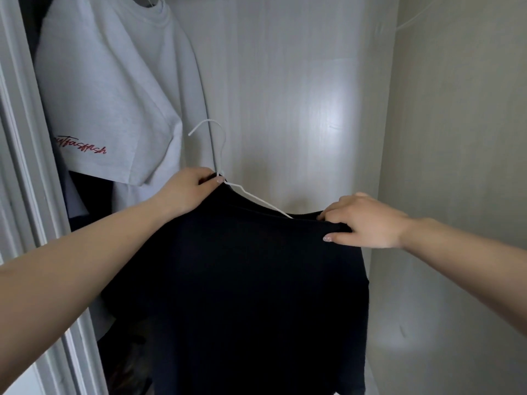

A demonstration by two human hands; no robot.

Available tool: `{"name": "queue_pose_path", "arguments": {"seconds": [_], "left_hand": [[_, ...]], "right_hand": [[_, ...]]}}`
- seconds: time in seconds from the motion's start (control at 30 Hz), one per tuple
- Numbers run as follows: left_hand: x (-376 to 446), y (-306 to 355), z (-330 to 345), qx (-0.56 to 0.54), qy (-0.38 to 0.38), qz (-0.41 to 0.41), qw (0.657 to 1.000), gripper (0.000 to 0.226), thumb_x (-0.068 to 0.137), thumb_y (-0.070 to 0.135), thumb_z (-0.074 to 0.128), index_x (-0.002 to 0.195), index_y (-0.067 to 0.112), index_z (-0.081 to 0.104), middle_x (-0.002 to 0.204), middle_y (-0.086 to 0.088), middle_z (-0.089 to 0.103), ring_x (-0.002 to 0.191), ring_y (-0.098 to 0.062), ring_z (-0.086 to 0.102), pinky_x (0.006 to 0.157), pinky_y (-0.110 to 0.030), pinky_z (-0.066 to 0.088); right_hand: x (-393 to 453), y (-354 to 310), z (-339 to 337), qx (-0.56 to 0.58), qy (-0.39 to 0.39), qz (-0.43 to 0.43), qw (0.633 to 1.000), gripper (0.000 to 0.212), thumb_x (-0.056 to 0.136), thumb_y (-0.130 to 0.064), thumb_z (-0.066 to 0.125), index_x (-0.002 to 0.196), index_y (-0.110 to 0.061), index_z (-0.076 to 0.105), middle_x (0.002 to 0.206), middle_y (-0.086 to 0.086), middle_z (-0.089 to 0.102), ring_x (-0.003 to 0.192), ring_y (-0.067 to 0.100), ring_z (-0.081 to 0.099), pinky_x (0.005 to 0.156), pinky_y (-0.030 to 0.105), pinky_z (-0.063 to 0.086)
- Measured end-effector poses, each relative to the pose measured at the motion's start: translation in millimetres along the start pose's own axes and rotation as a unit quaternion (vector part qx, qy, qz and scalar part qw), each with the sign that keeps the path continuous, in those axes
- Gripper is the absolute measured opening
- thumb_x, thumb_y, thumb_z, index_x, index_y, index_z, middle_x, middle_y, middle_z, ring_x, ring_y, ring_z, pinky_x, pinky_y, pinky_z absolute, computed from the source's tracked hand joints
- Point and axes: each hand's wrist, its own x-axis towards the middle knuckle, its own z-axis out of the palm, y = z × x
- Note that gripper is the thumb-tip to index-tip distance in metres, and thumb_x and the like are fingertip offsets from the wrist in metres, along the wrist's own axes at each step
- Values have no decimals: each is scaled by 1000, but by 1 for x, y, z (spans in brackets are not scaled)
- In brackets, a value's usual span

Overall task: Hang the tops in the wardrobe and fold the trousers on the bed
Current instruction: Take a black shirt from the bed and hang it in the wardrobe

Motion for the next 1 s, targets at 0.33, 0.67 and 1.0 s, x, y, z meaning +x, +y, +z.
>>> {"name": "queue_pose_path", "arguments": {"seconds": [0.33,0.67,1.0], "left_hand": [[7,47,29,0,-36,56,998,38,97,40,49,77,10,61,64,4,51,59,-7,48,52,-16,32],[-5,-1,12,43,-39,-6,998,40,90,52,52,82,17,68,72,0,64,73,-16,61,65,-27,45],[-5,-11,18,88,50,-97,990,66,82,72,44,68,8,52,60,-5,52,58,-20,53,56,-32,40]], "right_hand": [[26,-31,-15,88,-23,32,995,26,86,-46,61,86,-21,65,73,-2,62,71,15,57,62,23,40],[-7,0,-21,51,-25,62,996,39,86,-47,62,60,-28,40,60,-4,49,59,17,50,53,16,26],[-2,-17,-24,257,-6,140,956,15,81,-32,73,78,-28,58,109,-6,60,93,5,58,80,17,42]]}}
